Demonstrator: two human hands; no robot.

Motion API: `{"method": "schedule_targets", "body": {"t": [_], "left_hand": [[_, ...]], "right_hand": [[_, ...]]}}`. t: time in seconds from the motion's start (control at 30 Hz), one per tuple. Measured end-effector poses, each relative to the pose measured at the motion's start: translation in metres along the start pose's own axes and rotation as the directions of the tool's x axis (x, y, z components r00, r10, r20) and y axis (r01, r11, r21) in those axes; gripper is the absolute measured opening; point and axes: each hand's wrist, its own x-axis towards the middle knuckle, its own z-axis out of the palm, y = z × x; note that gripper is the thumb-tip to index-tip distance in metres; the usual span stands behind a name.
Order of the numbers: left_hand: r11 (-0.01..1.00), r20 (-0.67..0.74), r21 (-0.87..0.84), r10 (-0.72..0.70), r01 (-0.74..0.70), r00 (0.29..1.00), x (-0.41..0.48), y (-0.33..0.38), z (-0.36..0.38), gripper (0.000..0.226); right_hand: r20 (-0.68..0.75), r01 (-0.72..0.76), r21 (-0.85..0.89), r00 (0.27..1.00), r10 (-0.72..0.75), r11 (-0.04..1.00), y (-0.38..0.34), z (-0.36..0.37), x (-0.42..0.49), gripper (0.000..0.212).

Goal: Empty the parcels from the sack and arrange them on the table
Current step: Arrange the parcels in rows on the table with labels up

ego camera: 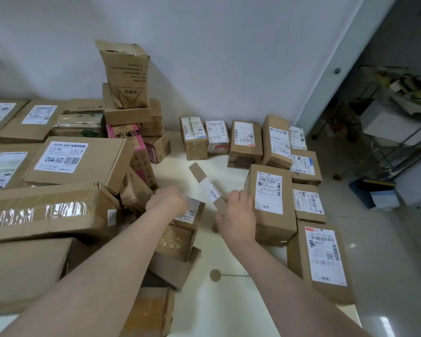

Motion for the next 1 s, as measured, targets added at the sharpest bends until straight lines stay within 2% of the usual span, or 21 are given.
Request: {"method": "schedule_targets", "body": {"t": [0.07, 0.13, 0.2, 0.3, 0.37, 0.43, 0.5, 0.6, 0.7, 0.8, 0.9, 0.97, 1.0], "left_hand": [[1.0, -0.001, -0.002, 0.002, -0.002, 1.0, -0.001, -0.001, -0.001, 0.052], [1.0, -0.002, -0.007, 0.0, 0.0, 1.0, -0.001, -0.001, -0.001, 0.053], [1.0, -0.004, -0.008, 0.0, 0.0, 1.0, -0.001, -0.001, -0.001, 0.053], [1.0, 0.003, -0.009, 0.011, -0.011, 1.0, 0.0, 0.001, -0.002, 0.052], [1.0, 0.014, -0.004, 0.023, -0.023, 1.0, 0.002, 0.001, -0.003, 0.051], [0.999, 0.025, -0.006, 0.033, -0.033, 0.999, 0.005, 0.003, -0.004, 0.05], [0.999, 0.033, -0.008, 0.038, -0.038, 0.999, 0.007, 0.005, -0.005, 0.046], [1.0, 0.033, 0.011, 0.023, -0.023, 0.999, 0.009, 0.007, -0.007, 0.043], [0.999, 0.027, 0.04, -0.006, 0.005, 1.0, 0.008, 0.007, -0.006, 0.044], [0.999, 0.012, 0.043, -0.009, 0.009, 1.0, 0.006, 0.005, -0.006, 0.045], [0.999, 0.015, 0.034, -0.008, 0.007, 1.0, 0.006, 0.003, -0.009, 0.045], [0.999, 0.022, 0.035, -0.011, 0.01, 1.0, 0.006, 0.004, -0.01, 0.045], [0.999, 0.025, 0.037, -0.012, 0.011, 1.0, 0.007, 0.004, -0.011, 0.045]], "right_hand": [[-0.064, 0.076, -0.058, 0.995, -0.08, 0.995, -0.002, 0.007, -0.006, 0.045], [-0.08, 0.063, -0.051, 0.995, -0.067, 0.997, -0.004, 0.013, -0.009, 0.047], [-0.064, -0.019, 0.002, 0.998, 0.019, 1.0, -0.004, 0.017, -0.009, 0.046], [0.008, -0.229, 0.164, 0.973, 0.231, 0.96, -0.008, 0.013, -0.005, 0.041], [0.013, -0.273, 0.187, 0.961, 0.276, 0.944, -0.008, 0.011, -0.001, 0.04], [-0.065, -0.189, 0.155, 0.978, 0.201, 0.97, -0.006, 0.013, 0.0, 0.038], [-0.153, -0.03, 0.019, 0.988, 0.032, 0.999, -0.001, 0.017, 0.0, 0.035], [-0.16, 0.123, -0.192, 0.975, -0.155, 0.974, -0.003, 0.021, -0.001, 0.04], [-0.111, 0.161, -0.275, 0.974, -0.198, 0.948, -0.01, 0.025, -0.002, 0.052], [-0.068, 0.189, -0.289, 0.974, -0.217, 0.939, -0.015, 0.033, -0.003, 0.054], [-0.139, 0.096, -0.164, 0.983, -0.119, 0.982, -0.018, 0.041, -0.003, 0.034], [-0.173, -0.1, 0.098, 0.978, 0.116, 0.99, -0.019, 0.04, 0.002, 0.02], [-0.109, -0.227, 0.244, 0.96, 0.259, 0.943, -0.019, 0.039, 0.007, 0.024]]}}
